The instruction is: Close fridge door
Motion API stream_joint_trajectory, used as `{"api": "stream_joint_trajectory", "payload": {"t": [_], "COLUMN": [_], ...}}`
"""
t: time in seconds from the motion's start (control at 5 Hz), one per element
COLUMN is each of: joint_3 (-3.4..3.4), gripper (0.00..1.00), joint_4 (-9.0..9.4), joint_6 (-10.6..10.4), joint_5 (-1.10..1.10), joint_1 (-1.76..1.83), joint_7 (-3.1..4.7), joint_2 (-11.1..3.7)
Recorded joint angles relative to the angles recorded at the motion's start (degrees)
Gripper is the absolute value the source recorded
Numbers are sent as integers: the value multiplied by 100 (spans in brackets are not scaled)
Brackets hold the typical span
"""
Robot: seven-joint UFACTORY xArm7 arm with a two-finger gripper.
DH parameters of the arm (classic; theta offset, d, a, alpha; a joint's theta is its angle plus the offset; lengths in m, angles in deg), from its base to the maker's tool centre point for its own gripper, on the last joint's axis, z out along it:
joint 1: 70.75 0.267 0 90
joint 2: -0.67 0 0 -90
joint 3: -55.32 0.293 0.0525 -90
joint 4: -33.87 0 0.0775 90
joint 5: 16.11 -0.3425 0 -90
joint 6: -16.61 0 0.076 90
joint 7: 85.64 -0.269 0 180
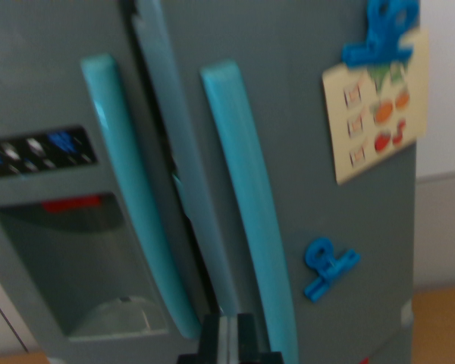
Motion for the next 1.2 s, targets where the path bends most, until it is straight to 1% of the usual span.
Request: {"api": "stream_joint_trajectory", "payload": {"t": [0.2,0.4,0.6,0.8,1.0,1.2], "joint_3": [-52,-52,-119,-119,-132,-132], "gripper": [100,100,100,100,100,100], "joint_4": [-120,-120,-391,-391,-673,-673], "joint_6": [-8,-8,-16,-16,-17,-17], "joint_5": [0,0,0,0,0,0], "joint_1": [-2,-2,-2,-2,-2,-2], "joint_7": [0,0,0,0,0,0], "joint_2": [-361,-361,-830,-830,-1318,-1318]}}
